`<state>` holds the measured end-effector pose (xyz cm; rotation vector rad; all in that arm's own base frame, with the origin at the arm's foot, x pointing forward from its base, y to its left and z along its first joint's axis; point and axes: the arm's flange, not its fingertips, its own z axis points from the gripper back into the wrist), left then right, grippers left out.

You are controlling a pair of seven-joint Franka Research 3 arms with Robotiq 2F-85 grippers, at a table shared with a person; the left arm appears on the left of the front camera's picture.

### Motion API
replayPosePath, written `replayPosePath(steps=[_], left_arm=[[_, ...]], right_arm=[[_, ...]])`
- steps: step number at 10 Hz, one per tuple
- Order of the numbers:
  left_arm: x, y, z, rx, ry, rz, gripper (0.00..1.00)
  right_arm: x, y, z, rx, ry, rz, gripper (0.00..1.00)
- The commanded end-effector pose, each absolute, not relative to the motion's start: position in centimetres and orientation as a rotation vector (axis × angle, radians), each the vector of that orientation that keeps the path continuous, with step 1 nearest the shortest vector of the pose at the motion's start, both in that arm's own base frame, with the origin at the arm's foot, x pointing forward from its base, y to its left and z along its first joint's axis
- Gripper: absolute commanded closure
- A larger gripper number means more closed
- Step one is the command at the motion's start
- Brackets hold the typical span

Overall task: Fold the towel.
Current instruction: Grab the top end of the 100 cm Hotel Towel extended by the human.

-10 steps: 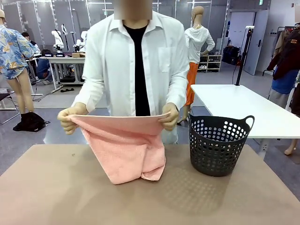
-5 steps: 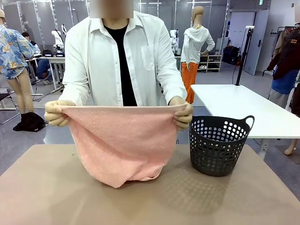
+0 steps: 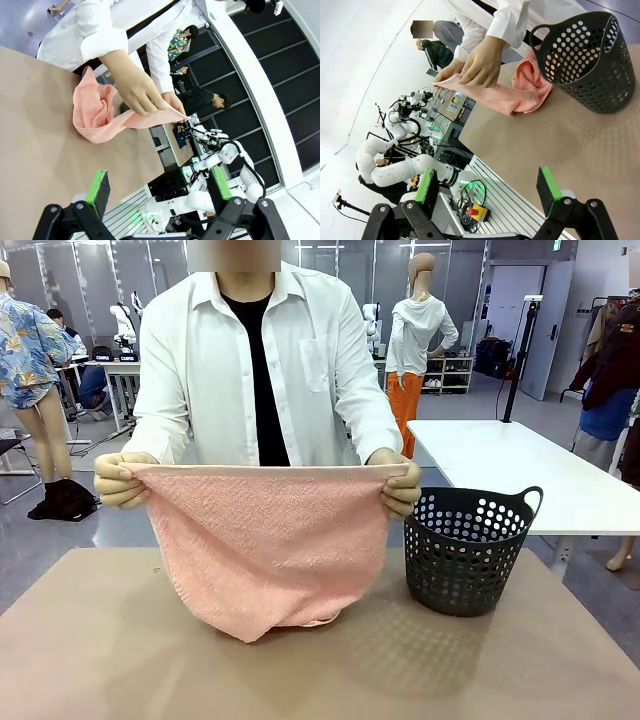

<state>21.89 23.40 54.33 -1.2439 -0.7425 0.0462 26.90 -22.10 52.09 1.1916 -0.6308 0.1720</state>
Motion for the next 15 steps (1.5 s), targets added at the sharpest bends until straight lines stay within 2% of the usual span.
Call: replayPosePath(steps=[1,3,4,6,11,13,15], left_arm=[[22.1,23.6,54.5,-1.255,-0.764,0.023,0.0],[21.9,23.4,54.3,-1.244,-0.742,0.046,0.0],[21.3,23.2,56.5,-1.145,-0.779,0.02,0.0],[19.9,20.7,61.9,-0.885,-0.804,-0.183,0.0],[19.9,9.2,72.3,-0.41,-0.738,-0.715,0.0],[20.5,3.2,74.8,-0.193,-0.71,-0.859,0.0],[20.2,-1.4,75.2,-0.053,-0.734,-0.948,0.0]], right_arm=[[27.0,-22.2,52.2,1.193,-0.649,0.188,0.0],[26.9,-22.1,52.1,1.192,-0.631,0.172,0.0],[26.4,-21.7,54.2,1.111,-0.703,0.268,0.0],[25.1,-20.0,59.4,0.901,-0.783,0.522,0.0],[23.8,-12.1,70.1,0.546,-0.799,0.917,0.0],[23.5,-6.3,73.4,0.371,-0.801,1.056,0.0],[23.1,-2.2,74.6,0.237,-0.79,1.156,0.0]])
